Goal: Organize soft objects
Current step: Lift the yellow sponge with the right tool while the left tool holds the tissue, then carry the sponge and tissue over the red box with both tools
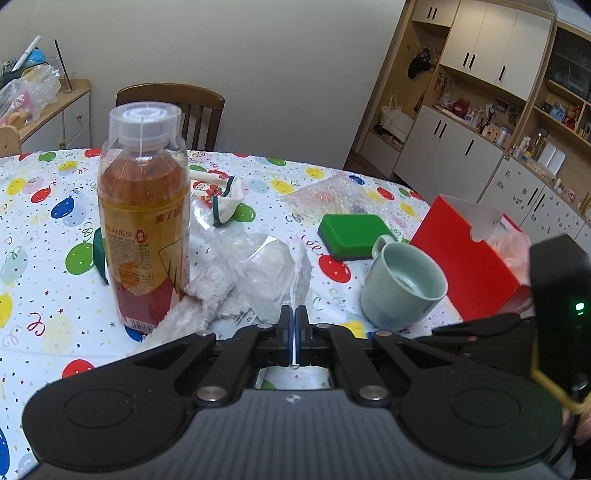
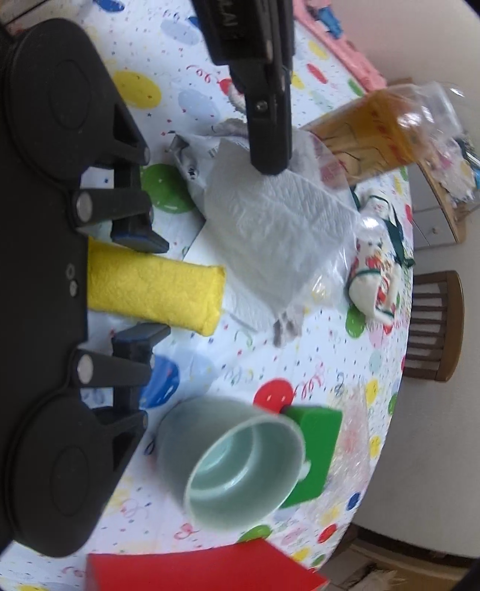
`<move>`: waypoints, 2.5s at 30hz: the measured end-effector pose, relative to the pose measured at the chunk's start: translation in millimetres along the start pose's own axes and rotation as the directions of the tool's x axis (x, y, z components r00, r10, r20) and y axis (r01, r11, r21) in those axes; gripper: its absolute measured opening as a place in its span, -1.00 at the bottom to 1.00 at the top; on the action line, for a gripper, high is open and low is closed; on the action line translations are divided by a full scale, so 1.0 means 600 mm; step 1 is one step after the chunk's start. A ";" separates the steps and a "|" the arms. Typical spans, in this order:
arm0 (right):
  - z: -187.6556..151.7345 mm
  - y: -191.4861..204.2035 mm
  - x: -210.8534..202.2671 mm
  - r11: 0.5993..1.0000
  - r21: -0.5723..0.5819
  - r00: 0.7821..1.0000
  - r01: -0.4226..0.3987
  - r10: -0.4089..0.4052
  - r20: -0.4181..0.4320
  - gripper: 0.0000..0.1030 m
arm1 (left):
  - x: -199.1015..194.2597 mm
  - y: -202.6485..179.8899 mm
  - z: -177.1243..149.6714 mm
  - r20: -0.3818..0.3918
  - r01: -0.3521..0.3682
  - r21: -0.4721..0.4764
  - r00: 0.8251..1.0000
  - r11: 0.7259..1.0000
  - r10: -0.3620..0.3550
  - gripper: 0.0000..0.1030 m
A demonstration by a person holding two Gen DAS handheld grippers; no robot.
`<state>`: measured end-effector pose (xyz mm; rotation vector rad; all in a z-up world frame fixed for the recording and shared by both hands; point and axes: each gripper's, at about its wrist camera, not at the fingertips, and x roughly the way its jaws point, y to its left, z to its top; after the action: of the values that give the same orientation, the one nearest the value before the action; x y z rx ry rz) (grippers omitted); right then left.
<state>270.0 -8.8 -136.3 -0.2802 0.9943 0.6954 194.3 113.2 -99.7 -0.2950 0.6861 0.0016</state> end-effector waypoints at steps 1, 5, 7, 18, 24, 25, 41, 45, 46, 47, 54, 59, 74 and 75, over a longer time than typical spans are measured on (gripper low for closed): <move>-0.002 -0.006 -0.009 1.000 0.009 1.000 -0.007 0.007 0.006 -0.24 | -0.003 -0.004 0.003 0.005 0.005 0.001 1.000 1.000 -0.005 -0.99; -0.008 -0.034 -0.055 0.999 0.033 0.999 -0.028 0.026 0.040 -0.24 | -0.015 -0.021 0.015 0.023 0.024 -0.006 0.999 1.000 -0.024 -0.99; -0.010 -0.050 -0.078 0.999 0.040 0.998 -0.035 0.032 0.061 -0.24 | -0.021 -0.030 0.019 0.030 0.032 -0.012 0.999 0.999 -0.032 -0.99; -0.044 -0.158 -0.167 0.993 0.108 0.992 -0.057 0.044 0.115 -0.24 | -0.042 -0.079 -0.003 0.017 -0.003 0.060 1.000 0.998 0.002 -0.98; -0.071 -0.183 -0.173 0.988 0.135 0.993 -0.074 0.061 0.098 -0.24 | -0.042 -0.084 -0.018 0.011 -0.068 0.059 0.998 0.996 0.068 -0.46; -0.074 -0.184 -0.175 0.988 0.136 0.993 -0.075 0.062 0.097 -0.24 | -0.039 -0.082 -0.018 0.011 -0.074 0.057 0.997 0.996 0.074 -0.13; -0.084 -0.193 -0.170 0.985 0.167 0.997 -0.042 0.031 0.072 -0.23 | 0.106 -0.080 -0.031 -0.057 -0.218 0.154 0.972 0.964 0.229 -0.08; -0.088 -0.197 -0.170 0.983 0.178 0.997 -0.038 0.026 0.070 -0.23 | 0.119 -0.074 -0.035 -0.063 -0.253 0.154 0.962 0.955 0.265 -0.42; -0.088 -0.197 -0.171 0.983 0.179 0.997 -0.038 0.026 0.070 -0.23 | 0.119 -0.073 -0.035 -0.064 -0.254 0.150 0.962 0.956 0.266 -0.60; -0.089 -0.198 -0.173 0.983 0.180 0.997 -0.037 0.025 0.071 -0.23 | 0.120 -0.071 -0.036 -0.066 -0.255 0.148 0.962 0.956 0.267 -0.69; -0.092 -0.214 -0.185 0.980 0.193 0.996 -0.040 0.025 0.084 -0.23 | 0.108 -0.077 -0.029 -0.046 -0.236 0.135 0.969 0.962 0.244 -0.95; -0.092 -0.240 -0.211 0.978 0.202 0.993 -0.052 0.030 0.111 -0.23 | 0.079 -0.101 -0.014 -0.018 -0.209 0.117 0.977 0.971 0.213 -0.96; -0.074 -0.387 -0.300 0.974 0.221 0.977 -0.045 -0.004 0.215 -0.23 | 0.002 -0.303 0.073 0.085 -0.018 0.171 0.996 0.985 0.003 -0.96; -0.074 -0.398 -0.303 0.974 0.224 0.976 -0.040 -0.011 0.219 -0.23 | 0.005 -0.319 0.079 0.087 -0.001 0.181 0.996 0.984 -0.015 -0.96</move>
<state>331.7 -285.7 -28.3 0.0057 0.8555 0.6046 244.7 -58.0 -15.5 -0.1221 0.5929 -0.0543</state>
